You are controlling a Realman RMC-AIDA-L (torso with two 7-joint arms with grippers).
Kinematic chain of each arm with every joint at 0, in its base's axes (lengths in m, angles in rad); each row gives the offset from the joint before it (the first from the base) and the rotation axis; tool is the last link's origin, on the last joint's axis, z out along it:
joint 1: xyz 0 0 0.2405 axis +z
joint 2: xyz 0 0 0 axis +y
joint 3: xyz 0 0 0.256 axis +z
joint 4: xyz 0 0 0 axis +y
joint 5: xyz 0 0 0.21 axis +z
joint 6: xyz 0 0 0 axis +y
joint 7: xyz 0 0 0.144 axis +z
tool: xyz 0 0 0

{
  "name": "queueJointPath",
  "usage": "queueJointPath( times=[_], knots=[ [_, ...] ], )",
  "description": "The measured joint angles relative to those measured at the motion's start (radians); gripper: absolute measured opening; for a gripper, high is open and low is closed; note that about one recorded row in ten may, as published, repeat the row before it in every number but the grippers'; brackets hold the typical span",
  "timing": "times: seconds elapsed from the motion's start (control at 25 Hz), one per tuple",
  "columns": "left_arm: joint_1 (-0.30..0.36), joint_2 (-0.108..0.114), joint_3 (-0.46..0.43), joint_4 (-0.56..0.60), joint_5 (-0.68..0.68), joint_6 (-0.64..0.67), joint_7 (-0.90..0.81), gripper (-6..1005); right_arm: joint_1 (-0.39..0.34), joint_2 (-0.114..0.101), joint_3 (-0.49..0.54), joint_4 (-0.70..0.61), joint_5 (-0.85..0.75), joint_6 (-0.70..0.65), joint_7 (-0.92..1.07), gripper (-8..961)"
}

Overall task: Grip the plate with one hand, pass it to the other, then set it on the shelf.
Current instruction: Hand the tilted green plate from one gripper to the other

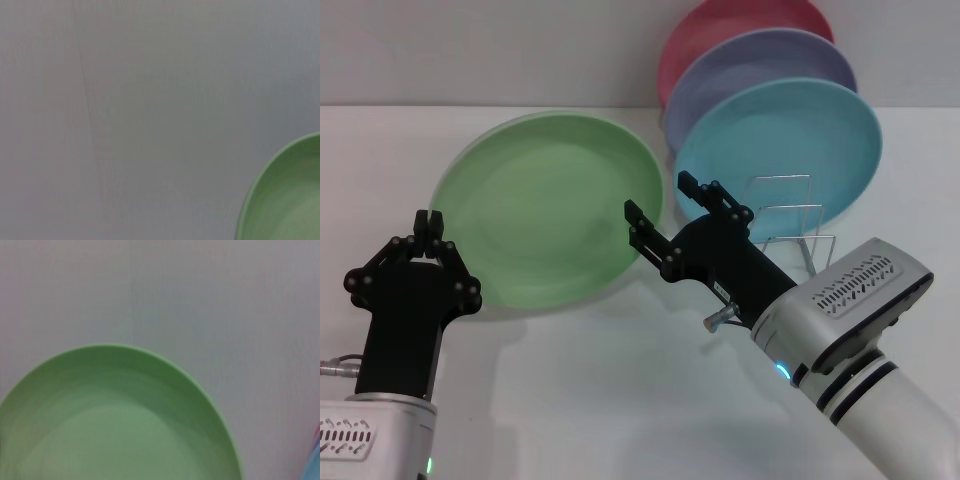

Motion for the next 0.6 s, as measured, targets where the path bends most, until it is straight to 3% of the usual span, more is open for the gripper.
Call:
queueJointPath(
  times=[0.12,0.24,0.6],
  knots=[
    [-0.001,0.000,0.001,0.000,0.000,0.000,0.000,29,0.001,0.000,0.002,0.000,0.000,0.002,0.000,717],
    [-0.001,0.000,0.001,0.000,0.000,0.000,0.000,29,0.001,0.000,0.006,0.000,0.000,0.002,0.000,596],
    [-0.002,0.000,0.001,0.000,0.004,0.000,0.000,29,0.003,0.003,0.011,0.000,0.000,0.002,0.000,409]
  ],
)
